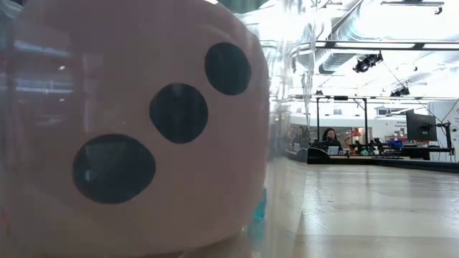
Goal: Pick & Place Dice
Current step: Put the small green dice into the transparent bin
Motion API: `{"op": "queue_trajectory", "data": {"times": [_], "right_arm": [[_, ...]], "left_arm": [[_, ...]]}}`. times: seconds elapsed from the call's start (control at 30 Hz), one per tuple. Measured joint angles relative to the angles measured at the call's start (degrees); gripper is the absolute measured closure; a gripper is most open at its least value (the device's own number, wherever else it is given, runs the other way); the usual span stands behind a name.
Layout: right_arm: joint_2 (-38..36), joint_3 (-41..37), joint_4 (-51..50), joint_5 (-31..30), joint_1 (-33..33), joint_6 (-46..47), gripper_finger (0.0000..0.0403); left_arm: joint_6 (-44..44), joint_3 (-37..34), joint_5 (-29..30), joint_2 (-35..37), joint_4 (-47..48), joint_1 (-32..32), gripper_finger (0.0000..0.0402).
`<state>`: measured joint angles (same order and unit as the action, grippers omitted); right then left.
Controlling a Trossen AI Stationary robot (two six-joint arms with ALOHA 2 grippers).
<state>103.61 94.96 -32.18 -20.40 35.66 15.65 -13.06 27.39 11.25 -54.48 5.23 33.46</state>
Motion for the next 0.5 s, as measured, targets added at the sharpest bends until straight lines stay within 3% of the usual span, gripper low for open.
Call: {"op": "queue_trajectory", "data": {"times": [0.23,0.5], "right_arm": [[0.0,0.0,0.3,-0.2,0.0,0.6,0.0227],[0.0,0.0,-0.4,-0.2,0.0,0.6,0.0227]], "left_arm": [[1.6,0.0,2.6,-3.7,-4.5,0.0,0.0387],[2.2,-0.1,5.5,-4.3,-17.6,0.3,0.0366]]}}
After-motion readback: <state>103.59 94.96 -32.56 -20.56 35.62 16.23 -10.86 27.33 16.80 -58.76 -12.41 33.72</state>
